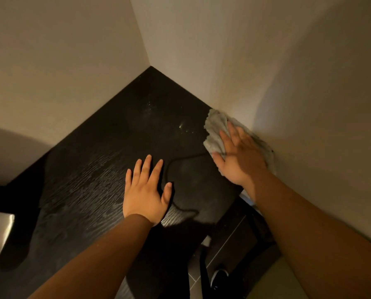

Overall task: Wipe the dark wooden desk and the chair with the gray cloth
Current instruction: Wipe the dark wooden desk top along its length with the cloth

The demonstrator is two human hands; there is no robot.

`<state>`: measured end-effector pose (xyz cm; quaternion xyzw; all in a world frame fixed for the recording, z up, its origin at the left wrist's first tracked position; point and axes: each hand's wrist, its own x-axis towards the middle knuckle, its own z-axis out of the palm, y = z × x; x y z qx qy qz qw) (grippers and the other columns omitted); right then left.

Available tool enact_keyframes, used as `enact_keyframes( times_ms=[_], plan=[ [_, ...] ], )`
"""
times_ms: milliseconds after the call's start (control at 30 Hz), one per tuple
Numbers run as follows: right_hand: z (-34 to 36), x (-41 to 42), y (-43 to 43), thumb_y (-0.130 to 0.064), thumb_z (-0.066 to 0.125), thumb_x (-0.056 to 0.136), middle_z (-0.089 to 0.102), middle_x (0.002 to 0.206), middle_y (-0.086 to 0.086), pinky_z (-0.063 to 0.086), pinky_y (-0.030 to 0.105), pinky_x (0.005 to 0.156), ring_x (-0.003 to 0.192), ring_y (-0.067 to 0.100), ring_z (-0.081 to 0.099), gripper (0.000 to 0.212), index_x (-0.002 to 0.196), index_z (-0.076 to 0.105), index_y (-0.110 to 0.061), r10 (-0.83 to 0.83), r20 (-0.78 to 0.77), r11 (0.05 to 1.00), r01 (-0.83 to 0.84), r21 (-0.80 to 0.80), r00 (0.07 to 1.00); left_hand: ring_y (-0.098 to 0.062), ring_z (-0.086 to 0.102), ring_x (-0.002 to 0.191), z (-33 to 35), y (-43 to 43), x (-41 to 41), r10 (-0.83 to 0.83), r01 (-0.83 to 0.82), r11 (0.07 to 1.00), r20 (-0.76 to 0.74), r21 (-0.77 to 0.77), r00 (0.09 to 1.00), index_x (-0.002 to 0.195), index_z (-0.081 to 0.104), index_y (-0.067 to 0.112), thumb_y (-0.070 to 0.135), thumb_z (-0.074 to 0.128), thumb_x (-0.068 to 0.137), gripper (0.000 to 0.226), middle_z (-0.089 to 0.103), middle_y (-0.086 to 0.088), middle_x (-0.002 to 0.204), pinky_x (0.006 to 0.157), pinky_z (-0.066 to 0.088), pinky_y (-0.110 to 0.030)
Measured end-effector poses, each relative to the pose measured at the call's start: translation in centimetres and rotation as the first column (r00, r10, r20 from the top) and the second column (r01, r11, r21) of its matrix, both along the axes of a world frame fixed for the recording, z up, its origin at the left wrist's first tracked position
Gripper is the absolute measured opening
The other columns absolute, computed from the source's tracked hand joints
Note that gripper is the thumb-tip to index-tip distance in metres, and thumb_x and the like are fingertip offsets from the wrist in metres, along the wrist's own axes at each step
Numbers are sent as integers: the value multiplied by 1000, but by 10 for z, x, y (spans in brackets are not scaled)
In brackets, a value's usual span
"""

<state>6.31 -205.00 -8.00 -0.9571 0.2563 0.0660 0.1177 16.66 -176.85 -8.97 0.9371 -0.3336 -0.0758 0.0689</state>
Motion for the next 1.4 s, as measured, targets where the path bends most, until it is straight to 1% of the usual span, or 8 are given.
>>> enact_keyframes(
  times_ms=[267, 567, 800, 967, 1067, 1167, 1267, 1400],
  plan=[
    [-3, -58, 13, -66, 25, 101, 12, 174, 13, 13, 48, 131, 162, 29, 6, 83, 166, 21, -16, 58, -3, 997, -58, -55, 998, -26, 2, 163, 1, 0, 0, 3, -3, 1000, -3, 3, 1000, 165, 25, 33, 65, 25, 102, 70, 15, -1, 175, 131, 4, -52],
    [3, 23, 10, -65, 16, 97, 14, 174, 16, 16, 51, 129, 160, 34, 14, 85, 166, 20, -16, 65, -8, 997, -65, -49, 998, -25, 1, 163, 3, 1, -1, 8, -8, 1000, -8, 15, 1000, 165, 24, 34, 63, 28, 103, 69, 12, 1, 176, 131, 4, -52],
    [4, -26, 68, -66, 19, 106, 8, 176, 4, 11, 50, 130, 162, 27, 2, 70, 162, 34, -28, 410, -2, 911, -410, -47, 912, -22, 0, 163, 3, -1, -1, 24, -25, 999, -36, -27, 999, 166, 24, 30, 64, 31, 101, 73, 13, 2, 176, 131, 5, -52],
    [-12, 52, 11, -61, 39, 104, 8, 175, 12, 11, 53, 129, 161, 35, 7, 81, 168, 9, -22, 170, -114, 961, -191, -200, 979, -21, 0, 163, 5, -3, 0, 49, -49, 999, -48, -18, 998, 166, 23, 28, 63, 33, 99, 77, 11, 3, 176, 131, 4, -50],
    [0, 69, 19, -56, 17, 107, 1, 175, 12, 8, 50, 130, 161, 32, 4, 72, 168, 6, -19, -56, -40, 997, 54, -47, 998, -20, -2, 163, 6, -3, 1, 47, -48, 999, -53, -11, 997, 167, 22, 29, 63, 34, 99, 77, 10, 4, 176, 131, 2, -50],
    [2, 49, 63, -56, 4, 104, 10, 174, 17, 13, 55, 129, 161, 36, 8, 77, 167, 16, -12, 121, 39, 992, -120, -30, 992, -20, -3, 163, 4, -1, 0, 48, -49, 999, -57, -16, 997, 166, 22, 29, 62, 36, 98, 77, 11, 4, 176, 131, 1, -49],
    [-6, 25, 94, -57, 27, 103, 5, 175, 13, 9, 50, 130, 162, 29, -4, 76, 164, 25, -12, 265, 11, 963, -264, -60, 964, -18, -4, 163, 3, -2, 1, 46, -47, 999, -56, -22, 997, 167, 20, 29, 64, 36, 97, 79, 8, 5, 176, 131, -1, -48],
    [0, 50, 65, -74, 14, 94, -14, 175, 8, 2, 48, 131, 161, 27, -14, 90, 167, 3, -22, 320, -115, 942, -329, -69, 940, -18, 1, 163, 3, -3, 0, 56, -57, 998, -17, -30, 998, 166, 24, 30, 63, 39, 96, 79, 12, 5, 176, 131, 1, -49]
  ],
)
